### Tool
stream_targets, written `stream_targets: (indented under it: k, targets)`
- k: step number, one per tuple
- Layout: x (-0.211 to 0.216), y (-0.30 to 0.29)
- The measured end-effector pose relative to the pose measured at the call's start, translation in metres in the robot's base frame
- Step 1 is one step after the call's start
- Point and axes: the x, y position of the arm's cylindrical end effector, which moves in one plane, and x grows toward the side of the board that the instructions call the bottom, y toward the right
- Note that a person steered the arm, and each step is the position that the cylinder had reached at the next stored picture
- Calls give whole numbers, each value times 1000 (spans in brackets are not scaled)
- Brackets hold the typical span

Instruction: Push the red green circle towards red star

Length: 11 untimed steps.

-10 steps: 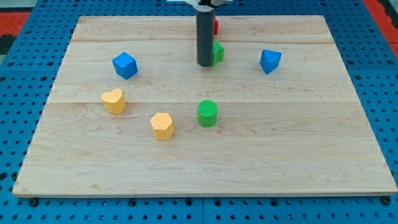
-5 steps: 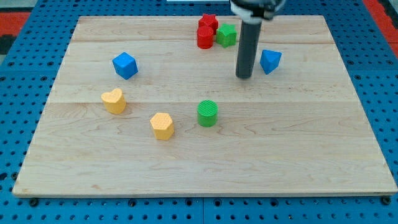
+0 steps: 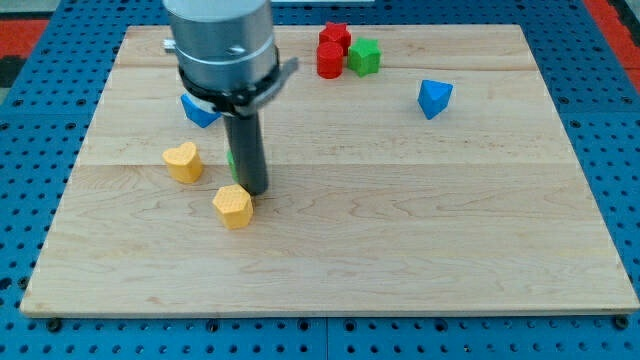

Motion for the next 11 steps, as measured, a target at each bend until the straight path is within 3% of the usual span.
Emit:
stream_targets:
  k: [2,3,4,7,8,10,11]
  targets:
    - [-66,3]
    - [-52,-13]
    - [-77,-40]
    - [-177,8]
    - [-166,-35]
    - [-213,71]
    - [-207,31]
